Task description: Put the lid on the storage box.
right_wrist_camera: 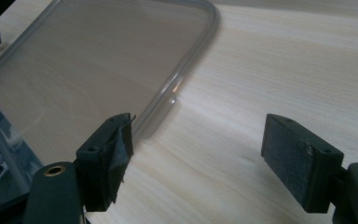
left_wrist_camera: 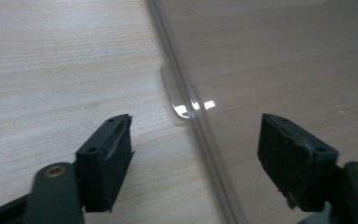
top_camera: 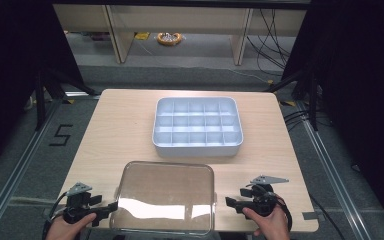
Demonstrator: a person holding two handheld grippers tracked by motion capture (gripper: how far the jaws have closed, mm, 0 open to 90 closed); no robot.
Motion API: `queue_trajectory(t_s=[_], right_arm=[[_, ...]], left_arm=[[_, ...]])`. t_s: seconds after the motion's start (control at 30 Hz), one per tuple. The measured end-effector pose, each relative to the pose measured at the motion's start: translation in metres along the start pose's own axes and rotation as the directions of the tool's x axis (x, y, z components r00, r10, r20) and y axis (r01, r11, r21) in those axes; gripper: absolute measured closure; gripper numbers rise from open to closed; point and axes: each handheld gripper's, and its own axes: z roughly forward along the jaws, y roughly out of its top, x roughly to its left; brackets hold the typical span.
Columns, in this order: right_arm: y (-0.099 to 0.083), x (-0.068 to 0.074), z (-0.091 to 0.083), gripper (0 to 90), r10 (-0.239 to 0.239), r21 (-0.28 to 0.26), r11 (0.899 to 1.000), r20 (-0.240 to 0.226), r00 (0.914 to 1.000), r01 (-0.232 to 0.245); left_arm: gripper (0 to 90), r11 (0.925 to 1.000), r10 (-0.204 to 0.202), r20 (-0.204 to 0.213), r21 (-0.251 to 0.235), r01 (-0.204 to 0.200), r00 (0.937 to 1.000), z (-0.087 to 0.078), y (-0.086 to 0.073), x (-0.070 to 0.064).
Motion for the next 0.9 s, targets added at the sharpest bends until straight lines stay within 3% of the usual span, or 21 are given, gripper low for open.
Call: queue_trajectory(t_s=[0.07,0.13,0.27,0.43,0.63,0.7,0.73,0.8,0.9], right_arm=[[0.000,0.005,0.003,26.2,0.041,0.004,0.999,-0.040,0.9984,-0.041],[0.000,0.005,0.005,26.2,0.019,0.001,1.000,-0.045,0.9988,-0.019],[0.001,0.010,0.010,27.1,0.039,0.007,0.999,-0.073,0.9966,-0.038],[0.002,0.013,0.017,27.2,0.080,0.013,0.997,-0.077,0.9938,-0.079],[0.005,0.021,0.032,30.1,0.109,0.032,0.994,-0.111,0.9879,-0.106],[0.006,0.022,0.036,30.9,0.096,0.037,0.995,-0.098,0.9906,-0.093],[0.007,0.024,0.039,31.2,0.129,0.045,0.991,-0.106,0.9861,-0.124],[0.007,0.025,0.042,31.9,0.135,0.039,0.991,-0.104,0.9854,-0.131],[0.007,0.027,0.042,33.0,0.128,0.022,0.992,-0.079,0.9886,-0.127]], left_arm=[[32.6,1.0000,0.008,0.009,-0.001,-0.008,0.9999,0.001,0.001,-0.002],[35.2,0.9999,0.011,0.016,0.000,-0.011,0.9998,0.003,0.001,-0.005],[41.0,0.9987,0.026,0.018,0.043,-0.027,0.9995,0.007,0.002,-0.007],[45.1,0.9987,0.013,0.028,0.048,-0.015,0.9995,0.011,0.002,-0.008],[50.9,0.9966,0.051,0.009,0.064,-0.052,0.9986,0.013,0.002,-0.015],[51.4,0.9970,0.050,0.009,0.059,-0.051,0.9987,0.014,0.002,-0.015],[52.1,0.9974,0.038,0.027,0.060,-0.040,0.9989,0.014,0.001,-0.017],[53.4,0.9986,0.019,0.033,0.049,-0.020,0.9993,0.016,0.001,-0.020],[53.2,0.9967,0.059,0.059,0.053,-0.062,0.9965,0.019,-0.001,-0.030]])
